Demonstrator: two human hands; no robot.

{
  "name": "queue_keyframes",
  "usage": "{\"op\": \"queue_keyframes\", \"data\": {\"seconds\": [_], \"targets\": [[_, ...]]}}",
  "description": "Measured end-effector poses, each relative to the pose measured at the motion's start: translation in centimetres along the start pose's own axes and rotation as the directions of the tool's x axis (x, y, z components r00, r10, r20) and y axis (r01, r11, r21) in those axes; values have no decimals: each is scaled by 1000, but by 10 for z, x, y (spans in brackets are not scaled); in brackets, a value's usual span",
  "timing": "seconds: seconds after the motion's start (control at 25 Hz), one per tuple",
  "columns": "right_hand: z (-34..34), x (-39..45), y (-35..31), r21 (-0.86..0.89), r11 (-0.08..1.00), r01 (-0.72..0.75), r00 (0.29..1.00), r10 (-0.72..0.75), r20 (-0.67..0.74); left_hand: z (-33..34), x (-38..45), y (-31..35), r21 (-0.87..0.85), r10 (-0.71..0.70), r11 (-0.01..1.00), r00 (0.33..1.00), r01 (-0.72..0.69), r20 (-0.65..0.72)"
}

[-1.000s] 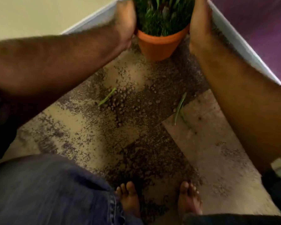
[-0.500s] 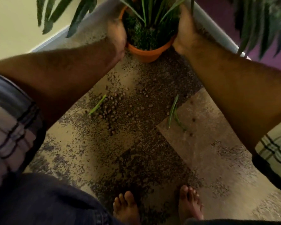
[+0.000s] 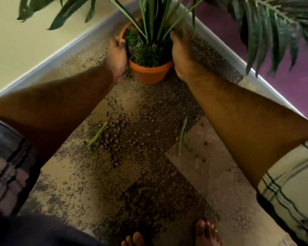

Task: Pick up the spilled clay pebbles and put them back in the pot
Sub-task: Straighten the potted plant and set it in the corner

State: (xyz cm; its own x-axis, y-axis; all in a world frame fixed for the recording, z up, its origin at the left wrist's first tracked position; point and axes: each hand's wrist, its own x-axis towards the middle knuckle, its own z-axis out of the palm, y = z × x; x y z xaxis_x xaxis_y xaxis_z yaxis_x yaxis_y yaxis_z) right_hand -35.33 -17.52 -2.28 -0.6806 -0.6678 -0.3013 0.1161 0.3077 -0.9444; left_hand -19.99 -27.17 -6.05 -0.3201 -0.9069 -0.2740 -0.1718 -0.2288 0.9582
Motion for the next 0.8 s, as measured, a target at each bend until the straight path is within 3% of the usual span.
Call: {"op": "queue_keyframes", "data": {"seconds": [0.12,0.32,0.6,0.8], "targets": [[3,-6,7,-83,997,12,999,-16,-48,-2,-2,-7,27,2,1000,1000,-3,17],[-2,6,12,-263,964,45,999,-41,19,3,-2,2,182,-34,983,999,32,7],[-10,12,15,-312,949,53,998,-41,45,5,-16,8,339,37,941,995,-3,-92],[-14,18,10,-345,929,132,989,-101,106,9,-26,-3,318,-49,943,984,103,-174]]}}
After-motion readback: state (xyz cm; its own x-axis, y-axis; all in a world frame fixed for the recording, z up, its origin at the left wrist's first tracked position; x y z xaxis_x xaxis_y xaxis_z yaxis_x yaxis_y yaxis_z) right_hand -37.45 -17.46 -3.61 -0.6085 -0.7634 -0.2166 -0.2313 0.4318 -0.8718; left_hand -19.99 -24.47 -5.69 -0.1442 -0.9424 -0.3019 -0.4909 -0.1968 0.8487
